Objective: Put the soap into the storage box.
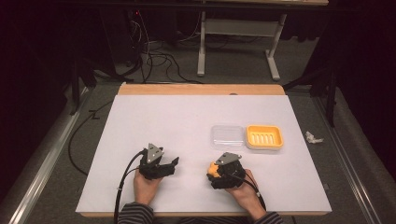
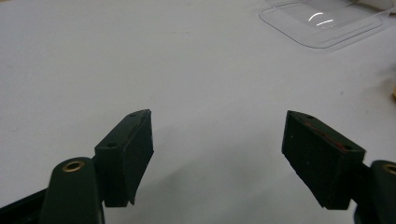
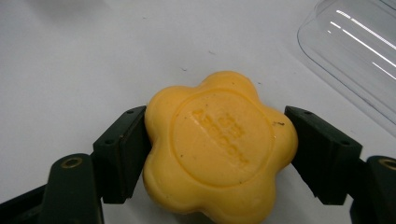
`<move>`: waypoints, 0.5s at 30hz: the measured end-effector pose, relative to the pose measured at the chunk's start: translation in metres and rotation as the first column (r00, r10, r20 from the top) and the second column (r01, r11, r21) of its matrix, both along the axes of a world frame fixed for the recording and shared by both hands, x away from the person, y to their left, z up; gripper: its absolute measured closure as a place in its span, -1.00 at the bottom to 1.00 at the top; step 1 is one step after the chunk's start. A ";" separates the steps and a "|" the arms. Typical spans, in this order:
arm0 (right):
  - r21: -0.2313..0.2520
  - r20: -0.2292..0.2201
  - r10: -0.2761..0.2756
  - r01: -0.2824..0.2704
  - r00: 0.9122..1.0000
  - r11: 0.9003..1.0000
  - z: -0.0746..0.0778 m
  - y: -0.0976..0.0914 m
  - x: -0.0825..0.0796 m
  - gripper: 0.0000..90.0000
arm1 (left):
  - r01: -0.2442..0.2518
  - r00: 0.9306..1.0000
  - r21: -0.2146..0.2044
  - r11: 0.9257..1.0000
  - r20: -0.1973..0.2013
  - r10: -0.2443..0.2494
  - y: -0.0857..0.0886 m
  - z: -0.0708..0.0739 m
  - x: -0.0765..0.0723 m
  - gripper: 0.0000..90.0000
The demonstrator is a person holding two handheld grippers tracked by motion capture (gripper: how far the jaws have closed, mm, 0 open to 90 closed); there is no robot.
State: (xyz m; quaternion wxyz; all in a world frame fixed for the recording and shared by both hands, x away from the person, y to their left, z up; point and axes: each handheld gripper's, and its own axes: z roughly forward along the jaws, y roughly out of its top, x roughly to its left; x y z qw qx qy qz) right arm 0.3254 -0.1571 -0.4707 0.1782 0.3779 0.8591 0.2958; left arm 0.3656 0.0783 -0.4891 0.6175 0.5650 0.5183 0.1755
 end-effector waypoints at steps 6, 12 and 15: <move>0.004 -0.006 0.010 -0.010 1.000 1.000 -0.001 -0.002 0.001 -0.41 | -0.002 1.000 0.001 1.000 0.001 0.002 0.000 0.000 0.000 -0.43; 0.000 -0.001 0.011 -0.011 1.000 1.000 0.000 -0.002 0.000 -0.40 | -0.006 1.000 0.000 1.000 0.000 0.006 0.000 0.000 0.000 -0.42; -0.001 0.011 0.015 -0.015 1.000 1.000 -0.001 -0.001 0.000 -0.40 | -0.006 1.000 0.001 1.000 0.000 0.006 0.000 0.000 0.000 -0.42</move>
